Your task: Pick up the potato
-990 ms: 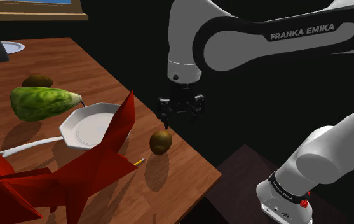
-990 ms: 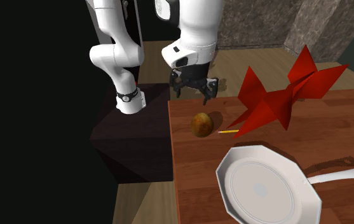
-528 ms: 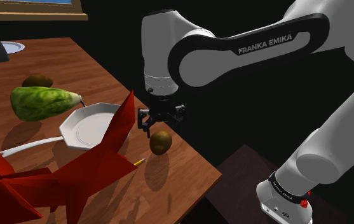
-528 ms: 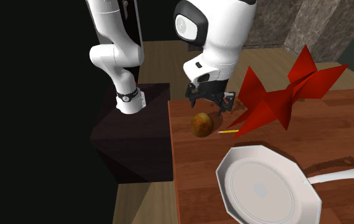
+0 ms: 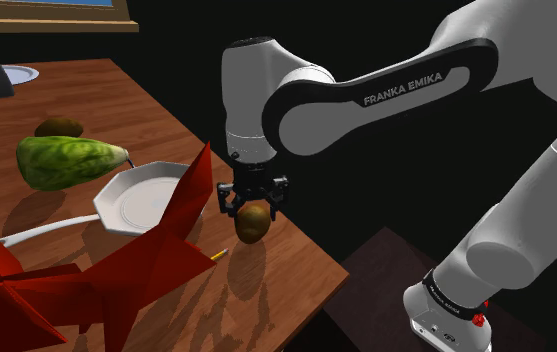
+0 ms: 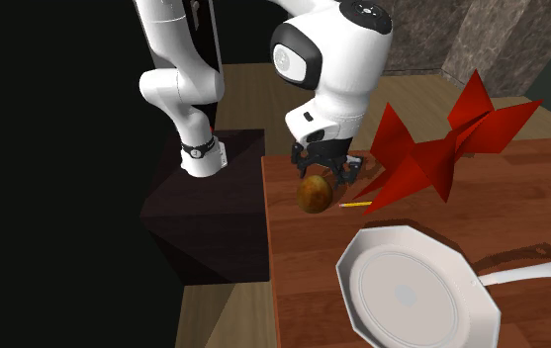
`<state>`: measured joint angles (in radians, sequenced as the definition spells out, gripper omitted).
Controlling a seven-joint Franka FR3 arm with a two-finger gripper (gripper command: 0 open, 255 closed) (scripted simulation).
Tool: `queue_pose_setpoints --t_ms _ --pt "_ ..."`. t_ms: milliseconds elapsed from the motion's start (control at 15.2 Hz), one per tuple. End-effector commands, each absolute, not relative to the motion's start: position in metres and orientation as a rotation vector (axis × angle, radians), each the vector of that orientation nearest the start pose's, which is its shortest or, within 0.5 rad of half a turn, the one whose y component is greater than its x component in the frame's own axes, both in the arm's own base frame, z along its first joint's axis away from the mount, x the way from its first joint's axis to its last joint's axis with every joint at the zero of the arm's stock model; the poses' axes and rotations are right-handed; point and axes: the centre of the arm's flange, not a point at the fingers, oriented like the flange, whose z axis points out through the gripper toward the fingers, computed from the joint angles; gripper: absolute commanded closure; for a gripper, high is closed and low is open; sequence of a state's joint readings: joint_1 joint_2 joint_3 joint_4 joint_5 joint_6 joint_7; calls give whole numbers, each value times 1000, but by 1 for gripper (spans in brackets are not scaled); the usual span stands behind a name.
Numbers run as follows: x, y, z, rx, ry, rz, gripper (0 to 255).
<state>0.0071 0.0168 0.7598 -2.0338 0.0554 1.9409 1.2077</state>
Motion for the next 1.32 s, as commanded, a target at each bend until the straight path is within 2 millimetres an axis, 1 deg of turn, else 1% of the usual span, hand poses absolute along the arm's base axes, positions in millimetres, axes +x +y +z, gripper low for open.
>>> queue_pose_setpoints --t_ms 0,462,1254 --pt "388 378 429 -3106 732 178 255" --pt "388 378 428 -3106 732 178 255" --pt "388 378 492 -3106 732 178 255"
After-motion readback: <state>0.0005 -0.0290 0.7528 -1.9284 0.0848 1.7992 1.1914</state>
